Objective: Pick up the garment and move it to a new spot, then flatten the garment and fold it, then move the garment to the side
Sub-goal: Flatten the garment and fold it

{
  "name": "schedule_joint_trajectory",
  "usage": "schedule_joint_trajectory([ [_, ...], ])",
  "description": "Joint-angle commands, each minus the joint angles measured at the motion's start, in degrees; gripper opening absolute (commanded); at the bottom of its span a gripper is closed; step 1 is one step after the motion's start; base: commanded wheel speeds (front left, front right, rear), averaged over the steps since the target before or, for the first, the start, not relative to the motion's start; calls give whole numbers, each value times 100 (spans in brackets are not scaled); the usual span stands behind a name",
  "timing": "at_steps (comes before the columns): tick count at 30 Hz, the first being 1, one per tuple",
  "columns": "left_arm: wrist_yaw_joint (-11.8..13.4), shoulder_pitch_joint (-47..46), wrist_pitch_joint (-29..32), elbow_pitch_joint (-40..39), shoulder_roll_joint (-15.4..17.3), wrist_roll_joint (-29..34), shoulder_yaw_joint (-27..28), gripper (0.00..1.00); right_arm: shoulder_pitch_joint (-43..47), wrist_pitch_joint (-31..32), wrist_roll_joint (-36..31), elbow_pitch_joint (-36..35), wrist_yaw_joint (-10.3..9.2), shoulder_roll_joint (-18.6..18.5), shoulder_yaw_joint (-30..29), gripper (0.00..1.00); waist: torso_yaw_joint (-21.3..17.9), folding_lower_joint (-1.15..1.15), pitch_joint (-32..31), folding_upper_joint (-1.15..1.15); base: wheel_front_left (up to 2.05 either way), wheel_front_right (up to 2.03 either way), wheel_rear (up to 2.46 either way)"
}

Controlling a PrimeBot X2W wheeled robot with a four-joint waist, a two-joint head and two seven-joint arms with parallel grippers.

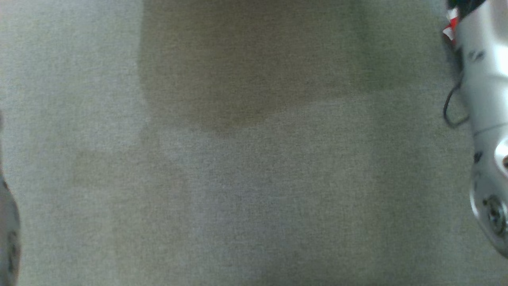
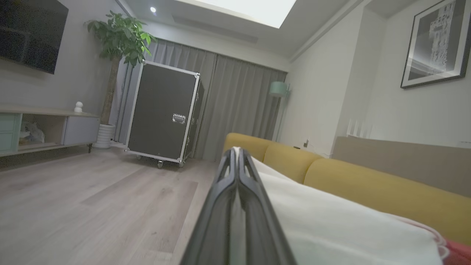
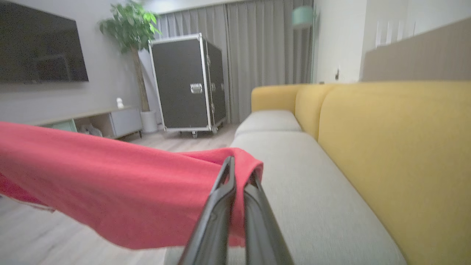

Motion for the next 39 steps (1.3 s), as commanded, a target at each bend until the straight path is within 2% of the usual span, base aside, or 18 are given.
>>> schedule_joint_trajectory([
  [1, -16, 11, -73, -96, 300, -14, 67, 0, 70, -30, -6, -39, -5, 5, 27, 0, 17, -1, -20, 0, 0, 0, 0],
  [7, -29, 1170, -173, 62, 334, -329, -626, 0, 784, 335, 445, 874, -5, 8, 482, 0, 94, -1, -246, 0, 0, 0, 0],
  [11, -30, 2098, -122, -2, 477, -639, -1063, 0, 1337, 753, 829, 1062, -5, -93, 1048, 0, 159, -1, -506, 0, 0, 0, 0],
  [15, -31, 2955, 54, -291, 697, -993, -1491, 0, 1887, 1158, 1140, 1050, -5, -363, 1651, 0, 179, -1, -808, 0, 0, 0, 0],
  [24, -31, 4586, 608, -1349, 1350, -1520, -2184, 0, 3067, 1872, 2060, 442, -5, -1028, 2897, 0, 185, -1, -1547, 0, 0, 0, 0],
  [34, 105, 5673, 1196, -2314, 1851, -1906, -2314, 0, 3748, 2261, 2830, -297, -5, -1621, 3697, 0, 95, -1, -2001, 0, 0, 0, 0],
  [39, 277, 6170, 1472, -2875, 2100, -2101, -2329, 0, 4056, 2542, 3290, -767, -5, -1860, 3985, 0, 27, -1, -2167, 0, 0, 0, 0],
])
